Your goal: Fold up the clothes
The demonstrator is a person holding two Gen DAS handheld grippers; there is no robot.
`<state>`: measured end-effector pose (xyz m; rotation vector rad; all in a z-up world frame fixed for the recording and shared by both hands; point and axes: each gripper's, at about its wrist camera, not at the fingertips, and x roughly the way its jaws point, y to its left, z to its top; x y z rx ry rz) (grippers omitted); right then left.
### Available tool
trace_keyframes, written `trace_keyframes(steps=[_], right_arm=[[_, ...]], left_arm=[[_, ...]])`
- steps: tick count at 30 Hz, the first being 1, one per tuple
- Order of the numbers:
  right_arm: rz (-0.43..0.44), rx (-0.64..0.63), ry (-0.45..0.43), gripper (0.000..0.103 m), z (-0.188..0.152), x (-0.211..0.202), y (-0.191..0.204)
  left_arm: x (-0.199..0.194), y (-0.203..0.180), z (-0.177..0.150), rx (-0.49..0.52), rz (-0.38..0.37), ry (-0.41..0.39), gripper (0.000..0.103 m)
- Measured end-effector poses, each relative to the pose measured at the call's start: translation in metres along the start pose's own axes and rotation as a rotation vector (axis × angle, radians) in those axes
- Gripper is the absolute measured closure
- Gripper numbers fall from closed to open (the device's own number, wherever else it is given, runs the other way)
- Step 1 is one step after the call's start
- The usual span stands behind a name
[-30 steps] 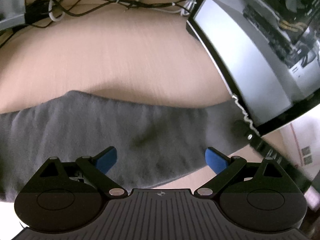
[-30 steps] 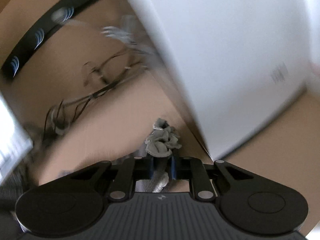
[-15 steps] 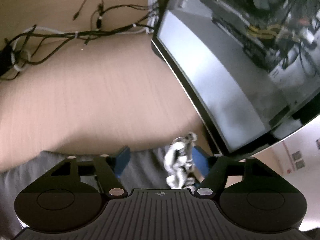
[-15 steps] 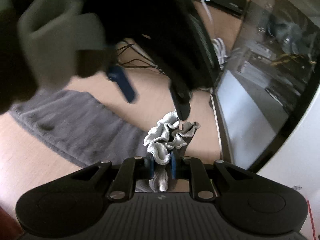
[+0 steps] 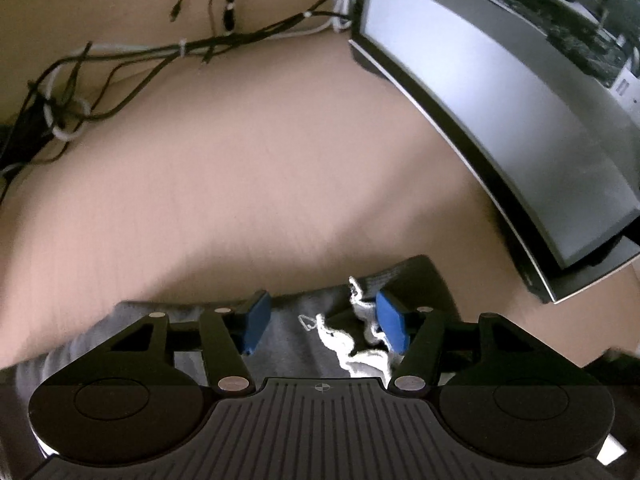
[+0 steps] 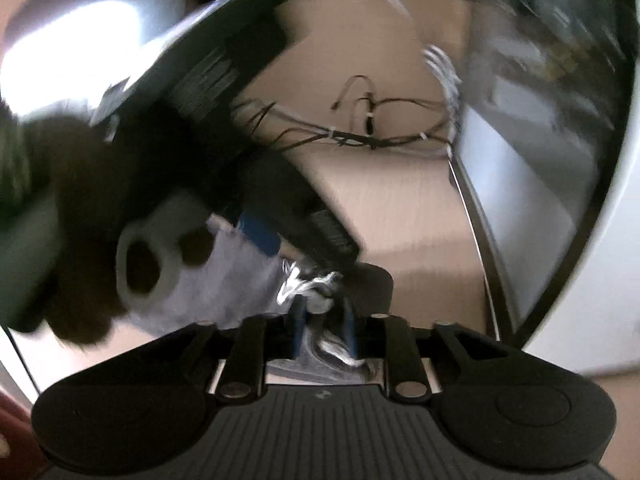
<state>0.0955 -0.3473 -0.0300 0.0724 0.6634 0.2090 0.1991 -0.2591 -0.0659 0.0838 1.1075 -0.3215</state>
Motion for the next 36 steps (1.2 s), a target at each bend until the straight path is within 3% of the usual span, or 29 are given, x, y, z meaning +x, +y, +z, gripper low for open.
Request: trace_keyframes(steps=[5, 9, 15, 25, 31, 36], right_arm=[[0.019, 0.378, 0.028, 0.073, -0.006, 0.002, -0.054], [0.03, 0.501, 0.062, 0.072, -0.015, 0.02, -0.067], [0.085, 0.596, 0.094, 0.056, -0.022, 0.039, -0.062], [-0.041, 0.329, 0.073, 0.07, -0.013, 0.033, -0.015], [-0.27, -0.132, 0.035, 0.07, -0.005, 0.027, 0.03], [-0.371, -0.444, 0.03, 0.069, -0.018, 0.041, 0.072]], left_arm=[[0.002, 0.013, -0.005, -0.031, -0.012, 0.005, 0.034], [0.002, 0.017, -0.007, -0.036, -0.019, 0.007, 0.033], [-0.001, 0.027, -0.011, -0.055, -0.023, 0.012, 0.03], [-0.02, 0.05, -0.022, -0.104, -0.046, 0.004, 0.033], [-0.029, 0.059, -0.018, -0.133, -0.111, -0.011, 0.037], [-0.037, 0.045, -0.006, -0.085, -0.165, -0.042, 0.042]])
